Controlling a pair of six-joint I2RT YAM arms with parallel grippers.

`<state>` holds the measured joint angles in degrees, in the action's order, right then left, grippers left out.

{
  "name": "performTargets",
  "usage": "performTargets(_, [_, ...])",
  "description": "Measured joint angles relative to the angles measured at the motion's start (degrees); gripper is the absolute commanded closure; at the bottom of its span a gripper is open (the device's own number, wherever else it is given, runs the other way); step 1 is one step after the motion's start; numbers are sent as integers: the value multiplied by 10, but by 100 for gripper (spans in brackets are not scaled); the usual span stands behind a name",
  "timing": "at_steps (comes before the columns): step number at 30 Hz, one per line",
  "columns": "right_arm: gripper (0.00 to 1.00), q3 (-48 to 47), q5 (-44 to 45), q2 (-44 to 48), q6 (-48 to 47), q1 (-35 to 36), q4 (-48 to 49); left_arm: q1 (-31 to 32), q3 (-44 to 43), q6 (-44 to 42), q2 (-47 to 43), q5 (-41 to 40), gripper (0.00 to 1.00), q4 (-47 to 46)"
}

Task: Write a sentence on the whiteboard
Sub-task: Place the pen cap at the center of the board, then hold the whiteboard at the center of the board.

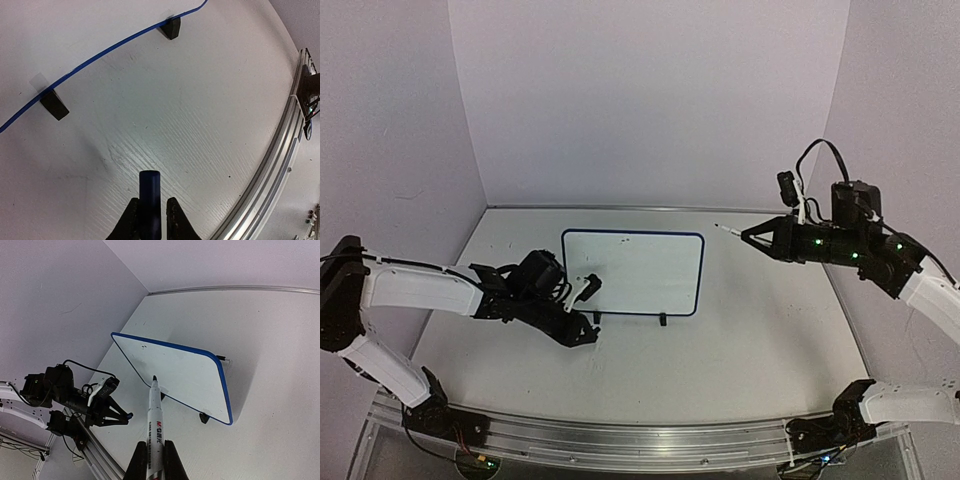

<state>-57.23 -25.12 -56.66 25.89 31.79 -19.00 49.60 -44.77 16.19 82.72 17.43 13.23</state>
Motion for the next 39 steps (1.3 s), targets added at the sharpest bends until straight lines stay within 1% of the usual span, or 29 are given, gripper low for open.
performTargets(4, [100, 17, 9, 0, 10, 0, 17, 0, 2, 5, 37, -10, 71, -18])
performTargets(6, [100, 20, 12, 0, 12, 0, 19, 0, 3, 10, 49, -13, 58, -24])
performTargets(7, [100, 22, 13, 0, 13, 0, 19, 0, 3, 15, 56, -17, 57, -28])
performTargets(8, [100, 22, 14, 0, 13, 0, 19, 0, 3, 14, 56, -18, 50, -28])
performTargets(10, [100, 22, 16, 0, 15, 0, 22, 0, 5, 21, 57, -30, 43, -31])
performTargets(11, [100, 23, 17, 1, 16, 0, 23, 0, 6, 26, 57, -38, 42, -35])
performTargets(14, [100, 24, 19, 2, 18, 0, 26, 0, 7, 32, 52, -52, 35, -33])
performTargets(19, [100, 30, 20, 4, 21, 0, 30, -16, 7, 33, 5, -66, 28, -9])
performTargets(23, [100, 30, 20, 5, 22, 0, 31, -47, -7, 25, -34, -65, 25, 40])
performTargets(27, [100, 40, 19, 13, 23, 0, 38, -124, -77, -13, -71, -18, 23, 124])
performTargets(30, [100, 52, 19, 17, 24, 0, 41, -181, -133, -43, -89, 16, 23, 161])
performTargets(33, [100, 63, 19, 18, 28, 0, 45, -230, -172, -69, -94, 49, 23, 179])
performTargets(35, [100, 69, 20, 18, 30, 2, 47, -260, -181, -87, -94, 69, 23, 179])
performTargets(39, [100, 76, 28, 18, 32, 19, 56, -285, -174, -110, -91, 81, 22, 161])
